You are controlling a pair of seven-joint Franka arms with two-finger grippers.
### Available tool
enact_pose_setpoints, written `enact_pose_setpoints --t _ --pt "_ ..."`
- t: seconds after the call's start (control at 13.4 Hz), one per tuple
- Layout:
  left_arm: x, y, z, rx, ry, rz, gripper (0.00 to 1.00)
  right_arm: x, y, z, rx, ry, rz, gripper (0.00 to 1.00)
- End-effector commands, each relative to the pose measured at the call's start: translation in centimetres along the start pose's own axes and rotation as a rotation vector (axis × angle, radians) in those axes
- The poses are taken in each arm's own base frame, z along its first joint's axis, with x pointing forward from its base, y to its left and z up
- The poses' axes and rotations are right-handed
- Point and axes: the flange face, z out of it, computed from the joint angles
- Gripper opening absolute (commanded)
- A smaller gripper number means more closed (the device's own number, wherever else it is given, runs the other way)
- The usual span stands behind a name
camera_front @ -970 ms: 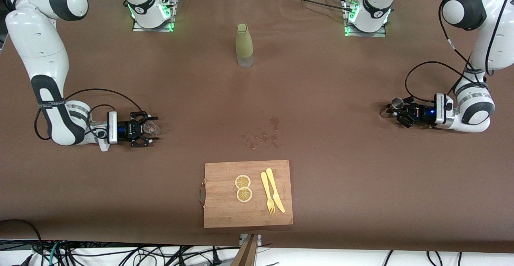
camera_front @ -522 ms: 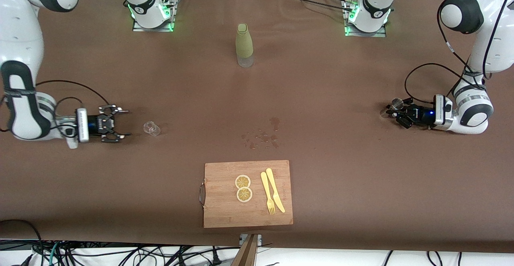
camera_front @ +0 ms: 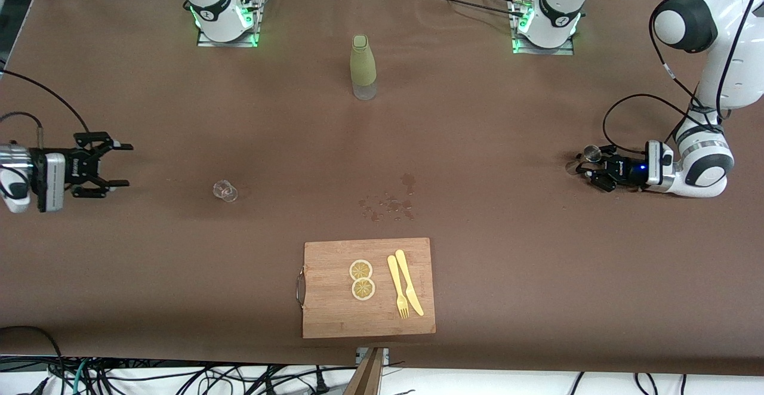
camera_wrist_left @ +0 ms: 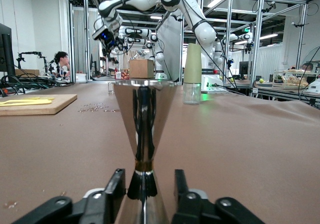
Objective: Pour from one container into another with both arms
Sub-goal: 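Set the jigger down and open the left gripper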
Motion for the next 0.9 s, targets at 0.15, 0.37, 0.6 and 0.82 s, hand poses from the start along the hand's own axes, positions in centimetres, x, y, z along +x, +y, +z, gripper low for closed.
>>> enact_pose_setpoints --t 0.15,0.37,0.6,0.82 --pt "1.4 1.4 -4.7 -0.039 -0.126 -0.081 1.00 7.2 -10.7 -3.7 -0.248 -0.256 0.272 1.00" --pt "6.2 0.3 -9.2 -0.017 -0.272 -0.350 1.00 8.7 -15.6 -4.7 -0.434 -0.340 0.494 1.00" --pt "12.8 -1.0 -12.5 0.032 -0.429 -0.664 1.00 10.3 -19.5 -3.2 -0.579 -0.342 0.768 1.00" --pt "18.3 -3.1 -12.7 0.127 -0.522 -0.963 1.00 9.8 -21.3 -3.7 -0.629 -0.310 0.841 1.00"
